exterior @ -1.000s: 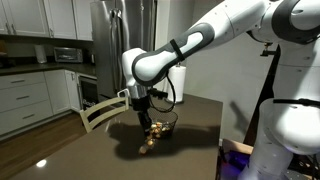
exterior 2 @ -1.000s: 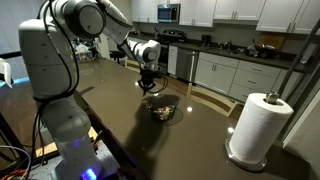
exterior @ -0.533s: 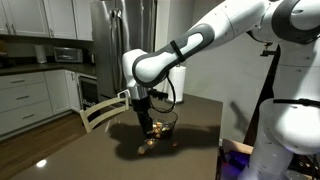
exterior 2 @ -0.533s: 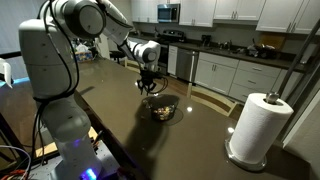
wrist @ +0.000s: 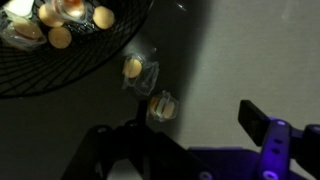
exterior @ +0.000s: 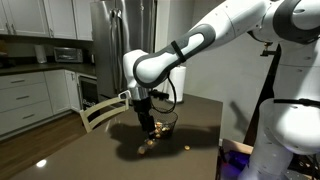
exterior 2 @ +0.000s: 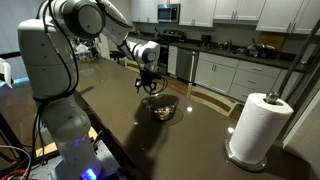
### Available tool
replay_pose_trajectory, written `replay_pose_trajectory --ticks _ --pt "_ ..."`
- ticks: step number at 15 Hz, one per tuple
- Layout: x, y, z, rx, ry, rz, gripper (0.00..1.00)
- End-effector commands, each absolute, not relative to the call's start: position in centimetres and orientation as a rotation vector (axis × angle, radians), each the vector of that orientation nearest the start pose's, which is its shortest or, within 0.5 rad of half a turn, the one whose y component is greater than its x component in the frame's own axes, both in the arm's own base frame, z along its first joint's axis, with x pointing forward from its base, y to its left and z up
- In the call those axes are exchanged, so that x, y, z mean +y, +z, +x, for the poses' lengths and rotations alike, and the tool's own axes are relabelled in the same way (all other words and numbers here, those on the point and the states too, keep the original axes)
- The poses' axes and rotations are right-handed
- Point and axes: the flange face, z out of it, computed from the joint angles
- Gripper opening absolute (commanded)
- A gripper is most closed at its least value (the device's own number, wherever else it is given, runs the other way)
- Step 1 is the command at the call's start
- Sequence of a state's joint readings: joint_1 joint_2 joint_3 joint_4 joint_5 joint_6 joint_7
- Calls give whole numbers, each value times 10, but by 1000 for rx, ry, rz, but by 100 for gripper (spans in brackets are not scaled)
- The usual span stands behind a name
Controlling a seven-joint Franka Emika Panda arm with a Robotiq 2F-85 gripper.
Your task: Take a packet out of the basket and put it on the counter
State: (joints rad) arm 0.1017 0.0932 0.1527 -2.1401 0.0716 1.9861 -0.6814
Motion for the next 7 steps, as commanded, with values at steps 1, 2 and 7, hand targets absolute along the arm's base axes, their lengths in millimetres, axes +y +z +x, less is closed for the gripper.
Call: replay_pose_trajectory --ticks 1,2,7 --pt "135 349 490 -1316 314 -2716 100" --pt "135 348 487 -1322 320 -2718 100" --pt "136 346 493 -1313 352 -2698 100"
